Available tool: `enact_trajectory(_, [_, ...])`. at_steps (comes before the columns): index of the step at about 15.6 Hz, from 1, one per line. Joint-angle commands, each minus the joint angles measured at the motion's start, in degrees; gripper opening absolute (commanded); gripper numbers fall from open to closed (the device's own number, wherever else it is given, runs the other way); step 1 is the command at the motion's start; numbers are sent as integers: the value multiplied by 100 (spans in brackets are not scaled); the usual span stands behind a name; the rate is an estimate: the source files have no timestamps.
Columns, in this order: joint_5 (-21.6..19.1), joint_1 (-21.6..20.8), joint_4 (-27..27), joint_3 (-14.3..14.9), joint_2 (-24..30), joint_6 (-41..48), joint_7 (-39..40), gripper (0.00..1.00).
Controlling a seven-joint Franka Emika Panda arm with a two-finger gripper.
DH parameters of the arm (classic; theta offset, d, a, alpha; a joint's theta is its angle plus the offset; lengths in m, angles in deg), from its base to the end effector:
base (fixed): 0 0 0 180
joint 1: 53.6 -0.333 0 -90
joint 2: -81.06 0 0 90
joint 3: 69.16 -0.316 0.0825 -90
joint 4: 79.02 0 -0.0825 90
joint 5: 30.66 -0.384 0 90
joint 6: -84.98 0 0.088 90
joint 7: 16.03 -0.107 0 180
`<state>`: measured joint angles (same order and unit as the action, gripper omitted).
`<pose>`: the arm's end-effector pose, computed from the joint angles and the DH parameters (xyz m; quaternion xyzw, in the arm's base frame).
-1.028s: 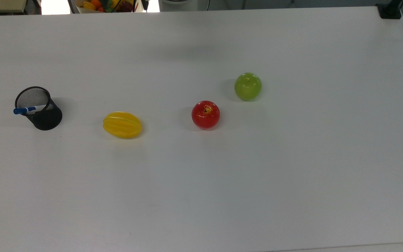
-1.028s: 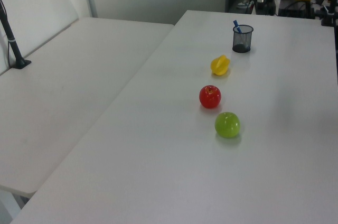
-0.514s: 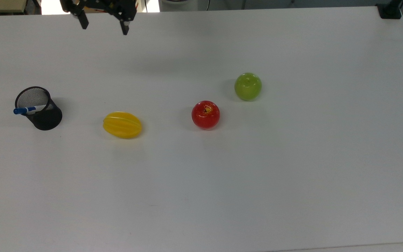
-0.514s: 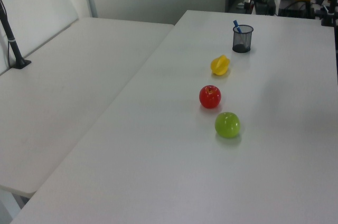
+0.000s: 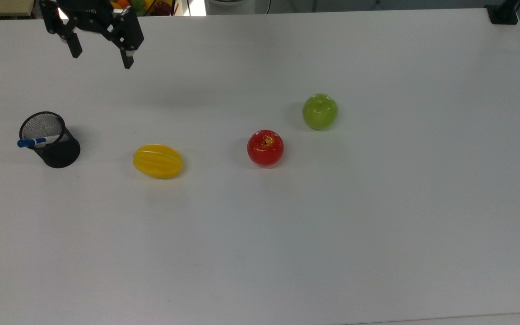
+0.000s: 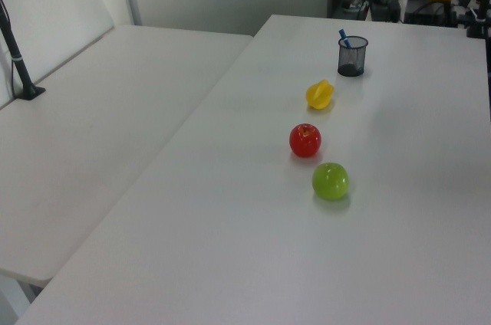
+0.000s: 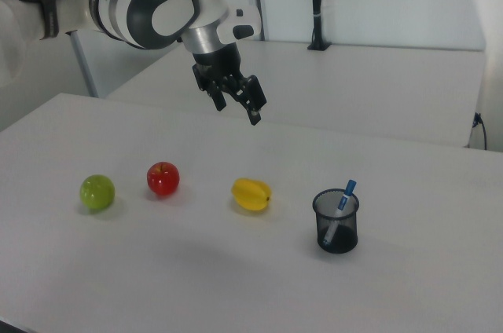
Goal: Take marker pen
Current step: 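Move the open gripper over the black mesh pen cup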
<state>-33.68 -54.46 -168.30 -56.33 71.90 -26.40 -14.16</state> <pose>0.6216 -0.1176 0.5748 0.9892 -0.0908 0.1148 0.0058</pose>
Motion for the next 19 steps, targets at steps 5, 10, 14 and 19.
enact_trajectory(5, [3, 7, 51, 342, -270, -735, 76, 100])
enact_trajectory(10, [11, 42, 42, 509, -472, -1174, 102, 100])
enact_trajectory(14, [11, 139, 42, 545, -683, -1552, 146, 100])
enact_trajectory(19, [-6, 244, 42, 554, -807, -1816, 129, 100])
